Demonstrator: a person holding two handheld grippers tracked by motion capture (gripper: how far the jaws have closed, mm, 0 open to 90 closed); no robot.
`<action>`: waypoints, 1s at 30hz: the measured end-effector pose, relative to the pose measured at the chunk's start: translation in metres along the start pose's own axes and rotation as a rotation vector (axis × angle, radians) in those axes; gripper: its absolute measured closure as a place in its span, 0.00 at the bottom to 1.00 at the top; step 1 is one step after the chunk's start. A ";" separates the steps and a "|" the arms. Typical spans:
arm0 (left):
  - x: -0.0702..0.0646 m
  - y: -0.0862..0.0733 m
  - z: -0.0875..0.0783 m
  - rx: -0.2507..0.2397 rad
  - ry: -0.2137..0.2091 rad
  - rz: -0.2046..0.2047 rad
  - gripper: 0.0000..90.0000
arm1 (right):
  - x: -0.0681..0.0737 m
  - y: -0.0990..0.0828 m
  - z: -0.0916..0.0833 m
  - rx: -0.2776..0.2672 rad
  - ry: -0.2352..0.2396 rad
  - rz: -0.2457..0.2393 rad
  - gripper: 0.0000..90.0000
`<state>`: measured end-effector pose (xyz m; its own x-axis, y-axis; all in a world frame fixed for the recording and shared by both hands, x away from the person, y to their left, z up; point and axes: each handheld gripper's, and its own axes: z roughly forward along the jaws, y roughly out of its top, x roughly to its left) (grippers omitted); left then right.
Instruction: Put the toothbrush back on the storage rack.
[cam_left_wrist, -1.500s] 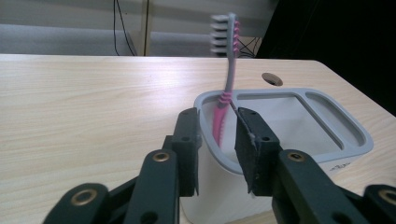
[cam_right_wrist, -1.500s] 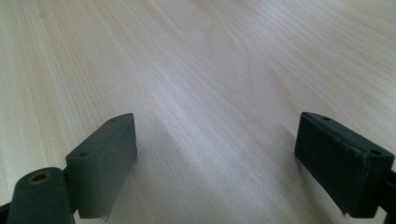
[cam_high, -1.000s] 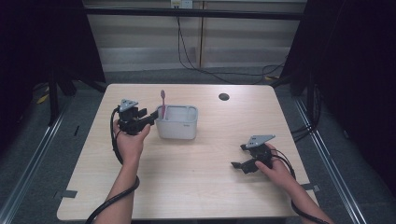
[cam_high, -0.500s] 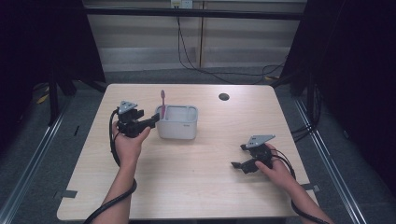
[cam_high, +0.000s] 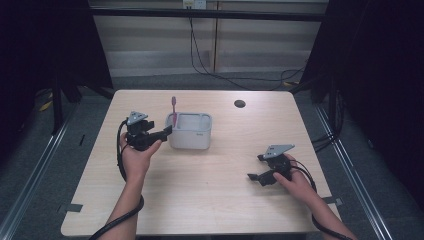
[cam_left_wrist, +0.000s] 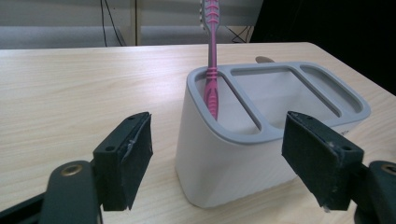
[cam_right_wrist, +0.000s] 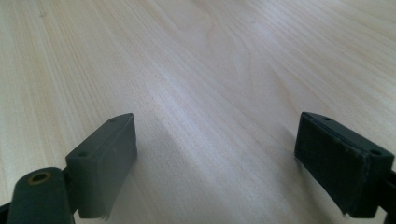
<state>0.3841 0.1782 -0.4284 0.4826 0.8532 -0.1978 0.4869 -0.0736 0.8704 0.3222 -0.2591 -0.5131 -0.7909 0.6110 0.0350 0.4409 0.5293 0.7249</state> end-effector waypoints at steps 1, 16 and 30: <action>0.000 -0.001 0.000 0.004 0.001 0.006 0.26 | 0.000 0.000 0.000 0.000 0.000 0.001 0.14; 0.002 -0.007 -0.004 0.016 -0.008 0.012 0.25 | 0.000 0.000 0.000 0.000 0.000 0.000 0.14; 0.009 -0.015 -0.011 0.030 -0.001 0.007 0.25 | 0.000 0.000 0.000 0.000 0.000 0.000 0.14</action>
<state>0.3728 0.1930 -0.4384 0.4870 0.8520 -0.1924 0.5050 -0.0949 0.8579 0.3222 -0.2592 -0.5131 -0.7908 0.6110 0.0356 0.4412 0.5289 0.7250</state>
